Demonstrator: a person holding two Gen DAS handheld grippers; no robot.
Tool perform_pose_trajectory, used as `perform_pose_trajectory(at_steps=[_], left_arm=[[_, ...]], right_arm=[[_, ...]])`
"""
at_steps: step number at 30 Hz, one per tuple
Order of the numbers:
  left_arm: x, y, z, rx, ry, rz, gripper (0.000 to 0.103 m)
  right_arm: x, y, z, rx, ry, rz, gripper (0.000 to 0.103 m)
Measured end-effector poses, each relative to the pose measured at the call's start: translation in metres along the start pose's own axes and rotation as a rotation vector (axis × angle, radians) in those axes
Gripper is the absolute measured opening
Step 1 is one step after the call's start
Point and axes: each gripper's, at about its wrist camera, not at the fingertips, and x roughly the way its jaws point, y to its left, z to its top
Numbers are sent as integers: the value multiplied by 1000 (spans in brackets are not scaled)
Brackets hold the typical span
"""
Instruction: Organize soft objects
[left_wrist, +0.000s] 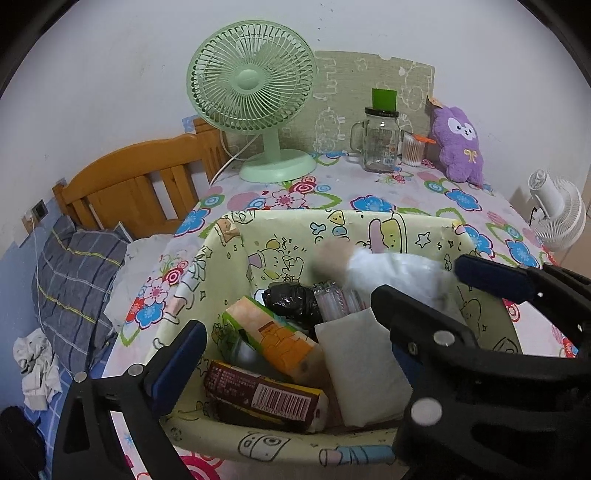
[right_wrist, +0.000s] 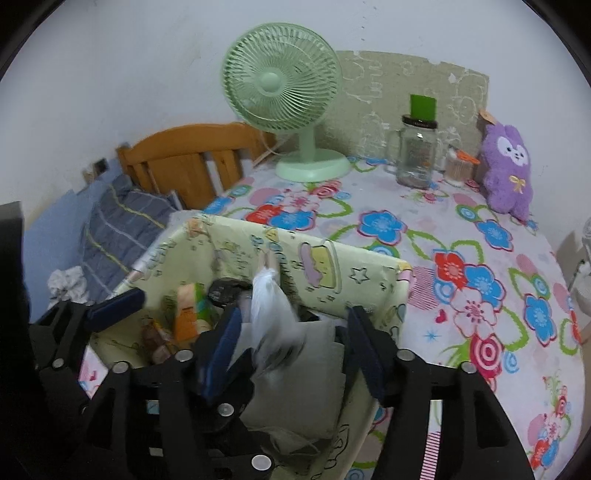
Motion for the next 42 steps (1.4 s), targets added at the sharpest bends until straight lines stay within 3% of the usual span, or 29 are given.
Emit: perform_pose_trajectory(at_steps=[11,34,42], left_arm=[[-19,-10,-1,-2,-24,-12,102],[-62,-71,6,39,-111,-88,102],[-83,-92,7,66,-161,-108,102]], right_arm=[[-24,-2,-4,6,-54,-23,87],[-93,-55,-24,115,-136,-154,96],[-128,-80,-37,170,-195,-250,96]])
